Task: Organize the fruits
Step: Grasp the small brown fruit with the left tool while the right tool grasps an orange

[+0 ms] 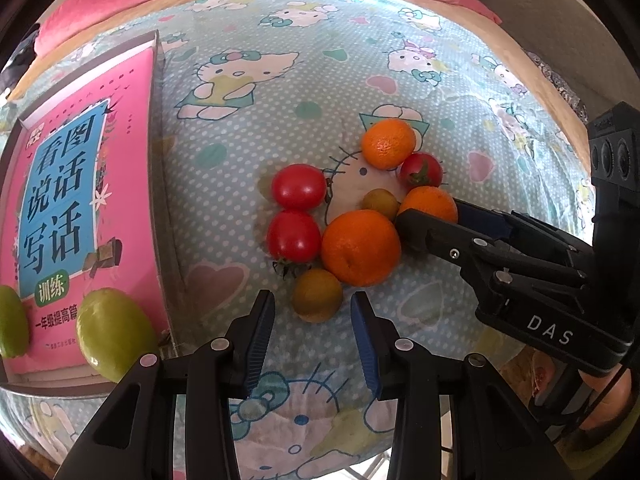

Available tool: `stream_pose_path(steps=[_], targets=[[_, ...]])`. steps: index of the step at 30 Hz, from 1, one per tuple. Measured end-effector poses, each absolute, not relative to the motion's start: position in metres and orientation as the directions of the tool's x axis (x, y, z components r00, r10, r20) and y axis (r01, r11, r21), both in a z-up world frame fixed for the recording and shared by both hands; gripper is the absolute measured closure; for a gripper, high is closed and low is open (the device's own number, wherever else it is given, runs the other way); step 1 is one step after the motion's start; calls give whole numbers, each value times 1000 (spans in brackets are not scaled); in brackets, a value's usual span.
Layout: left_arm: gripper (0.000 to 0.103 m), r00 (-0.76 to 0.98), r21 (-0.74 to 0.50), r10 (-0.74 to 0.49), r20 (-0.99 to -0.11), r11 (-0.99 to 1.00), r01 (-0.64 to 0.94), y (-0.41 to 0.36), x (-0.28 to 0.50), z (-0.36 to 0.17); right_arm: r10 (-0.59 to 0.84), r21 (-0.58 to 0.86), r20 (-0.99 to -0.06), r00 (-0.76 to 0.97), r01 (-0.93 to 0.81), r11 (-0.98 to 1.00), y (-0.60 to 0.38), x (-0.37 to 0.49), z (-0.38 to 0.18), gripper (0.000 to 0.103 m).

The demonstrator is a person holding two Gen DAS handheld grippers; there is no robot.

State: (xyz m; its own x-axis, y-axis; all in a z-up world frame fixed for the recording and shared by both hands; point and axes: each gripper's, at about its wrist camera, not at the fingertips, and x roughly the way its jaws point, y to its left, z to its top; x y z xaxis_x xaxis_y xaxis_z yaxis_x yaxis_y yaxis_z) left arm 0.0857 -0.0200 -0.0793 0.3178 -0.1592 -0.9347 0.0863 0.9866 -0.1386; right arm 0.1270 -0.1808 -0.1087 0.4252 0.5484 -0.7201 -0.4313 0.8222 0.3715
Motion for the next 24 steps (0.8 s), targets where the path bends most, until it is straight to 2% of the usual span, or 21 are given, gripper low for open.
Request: stream_pose_path(steps=[7,24], targets=[[76,318,-153,-172,-932,985,83,-21,89,-82,542,353,-722,429,-446,823,-179,123,-107,59],[77,382,-207,-215,-899,976,64,-2,72,-55,514,330,-705,488,-416,847,-198,105,-93,60]])
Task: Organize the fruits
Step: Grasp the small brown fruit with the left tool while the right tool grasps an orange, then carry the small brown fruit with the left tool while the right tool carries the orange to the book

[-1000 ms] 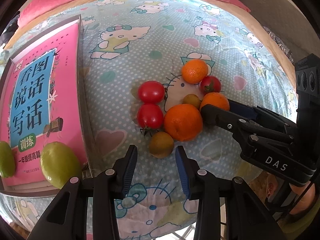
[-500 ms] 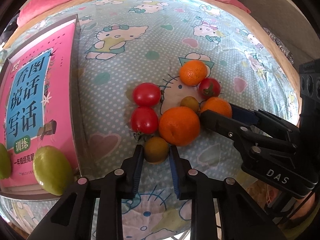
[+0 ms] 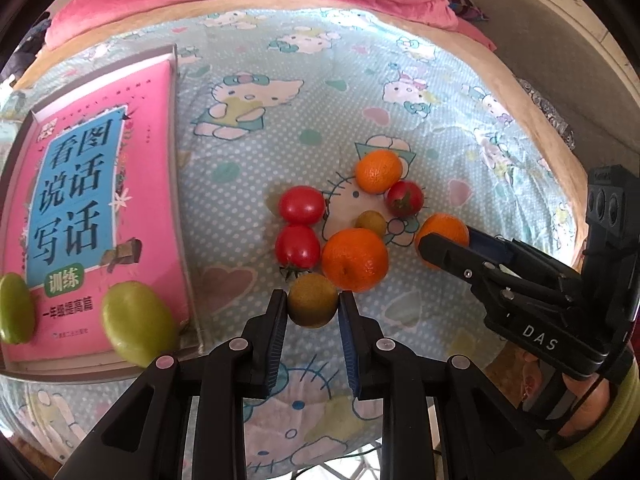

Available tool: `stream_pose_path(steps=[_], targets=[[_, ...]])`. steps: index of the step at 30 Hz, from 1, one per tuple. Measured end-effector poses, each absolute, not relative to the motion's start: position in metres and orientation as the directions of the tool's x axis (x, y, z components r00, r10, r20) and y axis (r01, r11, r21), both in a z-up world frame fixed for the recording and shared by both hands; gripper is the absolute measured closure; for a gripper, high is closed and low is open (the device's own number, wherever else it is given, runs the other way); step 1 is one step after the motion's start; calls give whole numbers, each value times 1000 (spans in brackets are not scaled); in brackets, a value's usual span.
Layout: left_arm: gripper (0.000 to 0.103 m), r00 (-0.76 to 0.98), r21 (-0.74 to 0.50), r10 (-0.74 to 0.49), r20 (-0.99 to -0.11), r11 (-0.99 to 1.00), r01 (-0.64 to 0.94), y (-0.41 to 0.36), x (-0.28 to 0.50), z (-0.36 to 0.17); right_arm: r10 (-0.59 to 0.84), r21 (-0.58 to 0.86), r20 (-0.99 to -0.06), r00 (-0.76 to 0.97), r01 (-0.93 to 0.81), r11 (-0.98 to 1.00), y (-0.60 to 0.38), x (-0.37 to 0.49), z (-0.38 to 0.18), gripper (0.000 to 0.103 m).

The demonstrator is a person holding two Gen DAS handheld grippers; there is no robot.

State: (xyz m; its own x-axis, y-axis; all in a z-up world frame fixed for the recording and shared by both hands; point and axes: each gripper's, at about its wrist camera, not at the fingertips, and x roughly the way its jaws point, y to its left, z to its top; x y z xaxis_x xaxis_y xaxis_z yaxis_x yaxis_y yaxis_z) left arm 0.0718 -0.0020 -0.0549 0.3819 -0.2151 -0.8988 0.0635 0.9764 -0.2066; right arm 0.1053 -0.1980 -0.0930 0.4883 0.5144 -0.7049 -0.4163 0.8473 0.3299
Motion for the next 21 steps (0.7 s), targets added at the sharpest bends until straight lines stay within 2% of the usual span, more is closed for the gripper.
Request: stream_pose_path(steps=[21], targets=[[76,452,-197,-193,-871,980,38,19,53,-28,529,264,-671,519,-500,825,-174,76,-68,60]])
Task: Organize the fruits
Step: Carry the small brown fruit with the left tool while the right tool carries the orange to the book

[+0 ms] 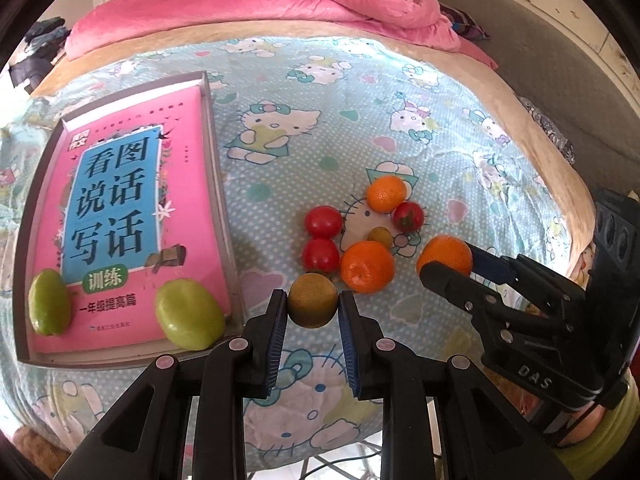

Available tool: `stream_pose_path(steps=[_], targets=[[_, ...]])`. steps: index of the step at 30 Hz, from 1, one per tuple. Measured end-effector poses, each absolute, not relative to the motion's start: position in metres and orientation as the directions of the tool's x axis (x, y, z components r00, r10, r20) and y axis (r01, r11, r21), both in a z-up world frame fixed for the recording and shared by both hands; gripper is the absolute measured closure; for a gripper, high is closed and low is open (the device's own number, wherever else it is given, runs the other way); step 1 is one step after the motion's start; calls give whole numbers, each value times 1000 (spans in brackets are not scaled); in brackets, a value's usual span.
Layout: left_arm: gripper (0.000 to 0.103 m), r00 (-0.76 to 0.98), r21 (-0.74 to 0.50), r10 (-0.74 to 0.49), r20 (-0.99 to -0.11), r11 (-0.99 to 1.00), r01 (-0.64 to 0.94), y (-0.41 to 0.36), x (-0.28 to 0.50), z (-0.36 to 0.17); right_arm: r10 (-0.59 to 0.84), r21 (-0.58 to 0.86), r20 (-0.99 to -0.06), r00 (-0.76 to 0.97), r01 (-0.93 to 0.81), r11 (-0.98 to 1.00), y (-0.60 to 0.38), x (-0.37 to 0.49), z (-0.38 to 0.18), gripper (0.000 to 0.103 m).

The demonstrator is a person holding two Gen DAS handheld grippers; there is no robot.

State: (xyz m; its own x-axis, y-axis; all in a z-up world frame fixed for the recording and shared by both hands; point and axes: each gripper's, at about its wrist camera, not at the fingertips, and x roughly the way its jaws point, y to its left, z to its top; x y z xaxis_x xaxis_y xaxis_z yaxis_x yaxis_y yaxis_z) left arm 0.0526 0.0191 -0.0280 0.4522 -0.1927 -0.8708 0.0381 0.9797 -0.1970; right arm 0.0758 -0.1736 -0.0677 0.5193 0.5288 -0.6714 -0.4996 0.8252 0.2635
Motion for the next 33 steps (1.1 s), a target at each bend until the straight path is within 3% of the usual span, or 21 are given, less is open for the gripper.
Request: stream_pose_path(steps=[21,33], targets=[[76,519,-209,-110,-848,968,-137,103,35,-10,639,261,-631,440,-655,709,-89,51,-35,60],[76,489,-222,-71,-869,941,-257,156,28,-28,657,224,-636,405,-717,660,-46,49,-28,60]])
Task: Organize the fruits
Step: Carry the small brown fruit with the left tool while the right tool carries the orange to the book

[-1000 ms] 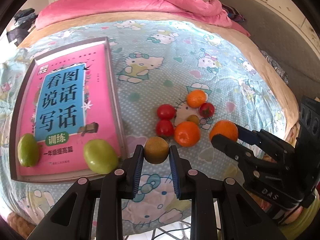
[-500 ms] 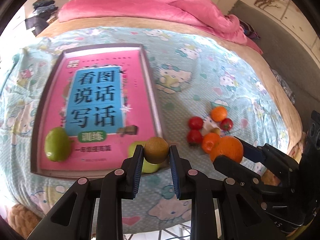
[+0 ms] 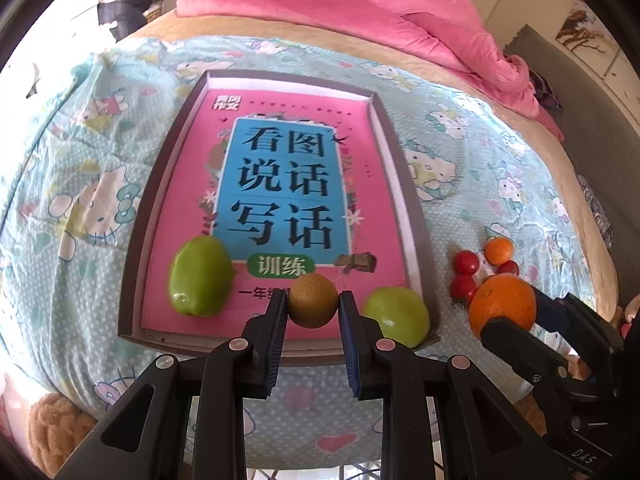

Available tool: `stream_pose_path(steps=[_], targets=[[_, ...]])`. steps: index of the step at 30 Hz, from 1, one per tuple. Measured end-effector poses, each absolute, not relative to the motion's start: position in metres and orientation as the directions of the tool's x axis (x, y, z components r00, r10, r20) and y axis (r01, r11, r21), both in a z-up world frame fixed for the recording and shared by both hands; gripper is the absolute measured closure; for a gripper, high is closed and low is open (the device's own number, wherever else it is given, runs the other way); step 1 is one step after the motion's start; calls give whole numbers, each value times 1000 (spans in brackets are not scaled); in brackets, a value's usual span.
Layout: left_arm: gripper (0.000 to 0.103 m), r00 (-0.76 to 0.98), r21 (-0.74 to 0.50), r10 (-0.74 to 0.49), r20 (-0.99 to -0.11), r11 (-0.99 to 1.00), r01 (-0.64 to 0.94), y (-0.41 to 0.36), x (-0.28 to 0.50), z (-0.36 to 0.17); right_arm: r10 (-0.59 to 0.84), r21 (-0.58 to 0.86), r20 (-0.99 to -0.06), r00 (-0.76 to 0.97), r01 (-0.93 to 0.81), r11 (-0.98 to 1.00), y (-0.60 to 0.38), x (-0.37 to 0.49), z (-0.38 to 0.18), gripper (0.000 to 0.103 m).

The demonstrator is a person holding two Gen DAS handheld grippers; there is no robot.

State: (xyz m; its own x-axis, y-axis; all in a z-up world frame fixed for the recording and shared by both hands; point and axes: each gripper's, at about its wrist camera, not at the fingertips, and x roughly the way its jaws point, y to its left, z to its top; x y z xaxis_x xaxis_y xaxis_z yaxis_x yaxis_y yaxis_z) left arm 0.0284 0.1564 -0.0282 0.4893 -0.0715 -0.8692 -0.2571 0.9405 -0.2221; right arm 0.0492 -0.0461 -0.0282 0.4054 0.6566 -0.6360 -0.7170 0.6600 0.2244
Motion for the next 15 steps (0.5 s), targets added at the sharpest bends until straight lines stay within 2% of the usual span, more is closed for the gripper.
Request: stream_pose_path(steps=[15], targets=[[76,448,-235,-94,-889,933,-271,165,31,-55,638,203,-664,390,-728,655,-5,72,-37,60]])
